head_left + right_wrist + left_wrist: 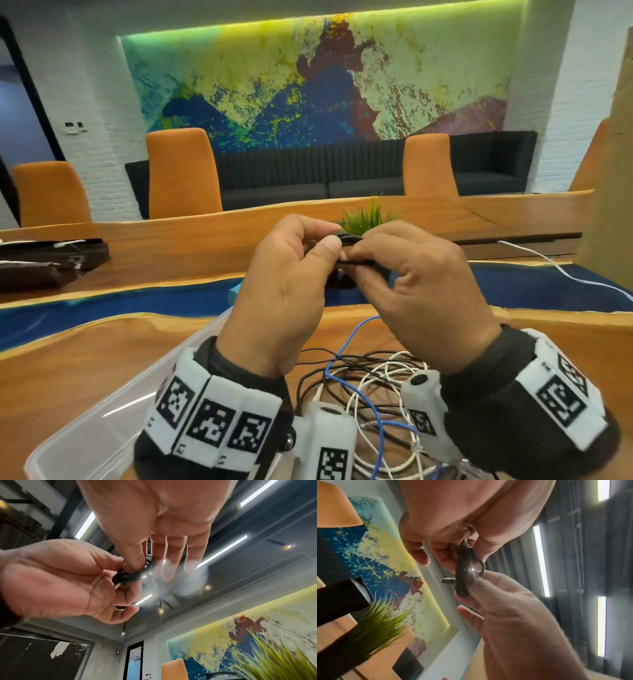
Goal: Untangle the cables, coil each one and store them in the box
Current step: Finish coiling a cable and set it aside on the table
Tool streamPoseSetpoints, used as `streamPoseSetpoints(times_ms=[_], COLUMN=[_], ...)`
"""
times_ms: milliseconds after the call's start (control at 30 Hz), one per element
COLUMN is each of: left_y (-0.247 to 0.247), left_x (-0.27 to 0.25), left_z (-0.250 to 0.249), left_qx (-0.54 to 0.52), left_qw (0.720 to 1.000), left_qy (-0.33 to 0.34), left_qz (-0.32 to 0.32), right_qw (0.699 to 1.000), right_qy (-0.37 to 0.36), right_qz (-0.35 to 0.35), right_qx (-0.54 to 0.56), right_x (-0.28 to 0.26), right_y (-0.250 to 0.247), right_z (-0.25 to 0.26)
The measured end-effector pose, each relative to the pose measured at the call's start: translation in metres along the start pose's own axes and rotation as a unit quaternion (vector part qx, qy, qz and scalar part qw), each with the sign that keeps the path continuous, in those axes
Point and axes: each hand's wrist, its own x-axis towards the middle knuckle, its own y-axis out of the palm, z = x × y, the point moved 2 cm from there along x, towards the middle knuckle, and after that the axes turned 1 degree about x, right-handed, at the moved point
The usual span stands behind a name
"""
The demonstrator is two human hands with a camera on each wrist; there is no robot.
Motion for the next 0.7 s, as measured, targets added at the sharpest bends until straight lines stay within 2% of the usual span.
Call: streamPoseSetpoints(times_ms=[67, 100, 133, 167, 233, 267, 300, 333, 400, 467, 533, 633, 667, 700], left_y=[-0.001, -0.002, -0.002, -0.002, -0.002, -0.002, -0.003, -0.005, -0.007, -0.007, -0.006, -0.012, -0.016, -0.019], left_x=[0.000, 0.000, 0.000, 0.000, -0.001, -0.001, -0.002, -0.002, -0.002, -0.001, -0.001, 0.003, 0.005, 0.006], left_z=[-0.001, -0.001, -0.001, 0.000, 0.000, 0.000, 0.000, 0.000, -0.001, 0.000, 0.000, -0.001, -0.001, -0.002], left_qx=[0.033, 0.069, 0.109, 0.146, 0.191, 0.202, 0.208, 0.210, 0.202, 0.216, 0.259, 0.270, 0.259, 0.237], left_qw=[0.998, 0.994, 0.988, 0.980, 0.967, 0.963, 0.962, 0.962, 0.964, 0.957, 0.942, 0.939, 0.943, 0.951], left_qy=[0.048, 0.079, 0.108, 0.132, 0.161, 0.166, 0.162, 0.154, 0.129, 0.106, 0.111, 0.137, 0.136, 0.129], left_qz=[0.010, 0.018, 0.029, 0.038, 0.053, 0.061, 0.071, 0.083, 0.118, 0.160, 0.183, 0.166, 0.156, 0.150], right_qw=[0.997, 0.985, 0.959, 0.913, 0.770, 0.708, 0.667, 0.645, 0.635, 0.646, 0.662, 0.708, 0.734, 0.775], right_qy=[0.040, 0.092, 0.157, 0.221, 0.329, 0.365, 0.389, 0.405, 0.432, 0.443, 0.433, 0.389, 0.375, 0.358], right_qz=[0.030, 0.058, 0.087, 0.108, 0.117, 0.112, 0.110, 0.107, 0.100, 0.098, 0.119, 0.145, 0.146, 0.146], right_qx=[0.063, 0.131, 0.220, 0.326, 0.534, 0.595, 0.626, 0.639, 0.632, 0.614, 0.600, 0.572, 0.547, 0.500], right_x=[0.000, 0.001, 0.002, 0.001, -0.001, -0.002, -0.002, -0.002, 0.000, 0.002, 0.002, -0.001, -0.001, 0.000], right_y=[0.000, -0.001, -0.002, -0.003, -0.003, -0.004, -0.003, -0.003, -0.005, -0.009, -0.012, -0.015, -0.016, -0.017], right_z=[-0.005, -0.007, -0.009, -0.011, -0.011, -0.011, -0.010, -0.010, -0.010, -0.010, -0.013, -0.021, -0.024, -0.025])
